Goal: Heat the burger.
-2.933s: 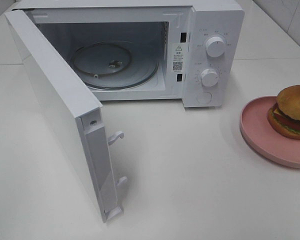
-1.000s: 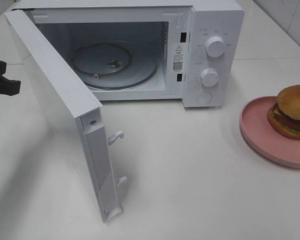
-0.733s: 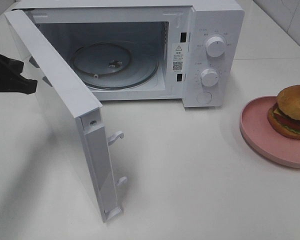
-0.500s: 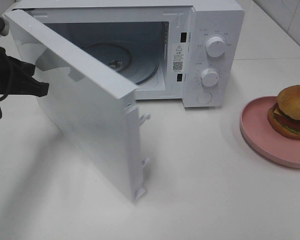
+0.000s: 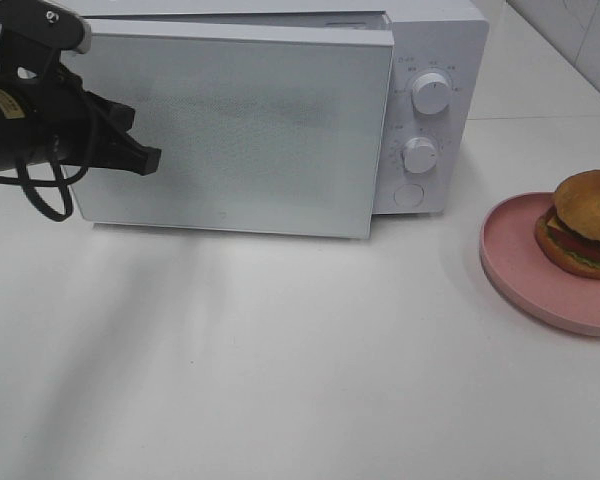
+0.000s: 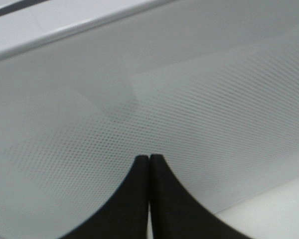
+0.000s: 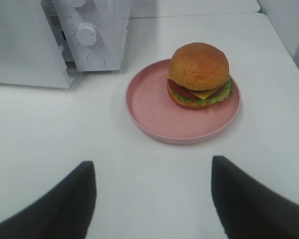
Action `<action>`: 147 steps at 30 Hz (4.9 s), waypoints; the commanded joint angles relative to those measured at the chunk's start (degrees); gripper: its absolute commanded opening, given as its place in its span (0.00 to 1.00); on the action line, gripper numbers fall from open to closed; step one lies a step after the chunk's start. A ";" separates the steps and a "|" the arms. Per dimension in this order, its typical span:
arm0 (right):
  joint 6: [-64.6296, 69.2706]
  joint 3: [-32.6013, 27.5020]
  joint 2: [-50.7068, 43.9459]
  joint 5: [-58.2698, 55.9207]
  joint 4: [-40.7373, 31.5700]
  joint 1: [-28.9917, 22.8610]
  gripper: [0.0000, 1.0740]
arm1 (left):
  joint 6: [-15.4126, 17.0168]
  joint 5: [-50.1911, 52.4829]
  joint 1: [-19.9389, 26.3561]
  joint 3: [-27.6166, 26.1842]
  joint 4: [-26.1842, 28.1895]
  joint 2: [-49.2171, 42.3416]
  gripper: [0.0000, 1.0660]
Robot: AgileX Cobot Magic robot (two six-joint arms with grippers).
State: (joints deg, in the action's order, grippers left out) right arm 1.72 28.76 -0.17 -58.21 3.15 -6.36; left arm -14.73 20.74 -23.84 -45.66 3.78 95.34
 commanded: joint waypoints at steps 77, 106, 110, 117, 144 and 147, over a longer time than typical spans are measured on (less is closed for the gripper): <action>-0.74 -0.11 -1.43 0.80 -0.29 0.40 0.58 | 9.68 -77.81 4.47 -35.41 -0.23 -2.12 0.00; -0.46 -0.11 -1.43 0.80 -0.29 0.40 0.58 | 11.29 -86.75 16.39 -3.27 -3.78 -49.16 0.00; -0.46 -0.11 -1.43 0.80 -0.29 0.40 0.58 | 11.29 -87.20 16.39 0.57 -3.78 -55.81 0.00; -0.46 -0.11 -1.43 0.80 -0.29 0.40 0.58 | 11.06 -87.78 16.39 9.05 -3.78 -74.20 0.00; -0.46 -0.11 -1.43 0.80 -0.29 0.40 0.58 | 7.22 -80.39 16.39 17.19 -2.58 -93.51 0.00; -0.46 -0.11 -1.43 0.80 -0.29 0.40 0.58 | 7.22 -80.39 16.39 17.19 -2.69 -93.51 0.00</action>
State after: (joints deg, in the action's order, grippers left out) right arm 1.72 28.76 -0.17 -58.16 3.15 -6.36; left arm -7.39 -60.50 -7.51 -28.65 0.74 2.12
